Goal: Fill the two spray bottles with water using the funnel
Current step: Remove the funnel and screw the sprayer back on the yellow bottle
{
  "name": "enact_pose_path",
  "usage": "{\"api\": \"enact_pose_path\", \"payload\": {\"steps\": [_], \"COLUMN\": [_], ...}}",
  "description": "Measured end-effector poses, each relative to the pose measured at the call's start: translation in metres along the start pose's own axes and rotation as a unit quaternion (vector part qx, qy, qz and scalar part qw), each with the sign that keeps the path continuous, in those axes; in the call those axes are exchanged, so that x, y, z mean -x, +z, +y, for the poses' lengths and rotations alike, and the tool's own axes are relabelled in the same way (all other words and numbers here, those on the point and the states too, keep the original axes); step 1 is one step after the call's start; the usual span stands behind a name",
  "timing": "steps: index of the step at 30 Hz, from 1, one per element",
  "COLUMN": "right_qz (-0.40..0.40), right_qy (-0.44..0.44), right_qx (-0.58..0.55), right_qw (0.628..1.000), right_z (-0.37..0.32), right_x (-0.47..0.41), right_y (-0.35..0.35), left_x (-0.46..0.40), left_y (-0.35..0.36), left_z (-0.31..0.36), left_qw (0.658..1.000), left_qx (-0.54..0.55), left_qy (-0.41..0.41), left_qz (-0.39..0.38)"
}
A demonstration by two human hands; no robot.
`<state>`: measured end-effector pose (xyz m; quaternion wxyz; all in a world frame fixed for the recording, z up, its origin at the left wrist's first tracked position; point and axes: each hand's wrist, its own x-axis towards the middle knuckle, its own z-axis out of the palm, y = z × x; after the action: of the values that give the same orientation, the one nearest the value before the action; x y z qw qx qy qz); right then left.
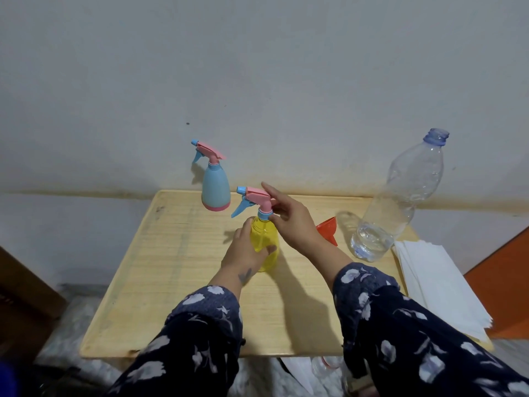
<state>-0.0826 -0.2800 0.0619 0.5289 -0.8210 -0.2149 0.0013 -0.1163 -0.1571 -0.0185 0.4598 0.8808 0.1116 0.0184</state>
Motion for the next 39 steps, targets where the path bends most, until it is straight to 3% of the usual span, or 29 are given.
{"api": "enact_pose_path", "payload": {"steps": [8,13,17,22,28,33,39], "right_qz": [0.044,0.015,0.051,-0.007,0.047,0.003,0.052], "right_qy": [0.000,-0.046,-0.041,-0.032,-0.030,-0.025,-0.021], "right_qx": [0.027,0.032,0.057,0.080,0.068,0.101,0.084], "right_qw": [0.999,0.998,0.996,0.996,0.996,0.995,0.995], "right_z": [0.010,0.004,0.005,0.004,0.002,-0.002,-0.001], "right_x": [0.010,0.005,0.000,0.006,0.001,0.004,0.000], "right_y": [0.010,0.011,0.012,0.008,0.010,0.013,0.023], "left_x": [-0.001,-0.002,-0.001,-0.002,-0.001,-0.002,0.003], "left_y": [0.001,0.001,0.002,0.001,0.002,0.003,0.005], "left_z": [-0.001,-0.002,-0.002,-0.001,-0.003,-0.002,-0.010], "left_qw": [1.000,1.000,1.000,1.000,1.000,1.000,0.998], "left_qx": [0.009,0.014,0.018,0.016,0.010,0.022,0.060], "left_qy": [-0.005,-0.007,-0.015,-0.010,-0.005,-0.007,0.019], "left_qz": [-0.001,-0.002,0.004,0.002,0.002,0.000,0.011]}}
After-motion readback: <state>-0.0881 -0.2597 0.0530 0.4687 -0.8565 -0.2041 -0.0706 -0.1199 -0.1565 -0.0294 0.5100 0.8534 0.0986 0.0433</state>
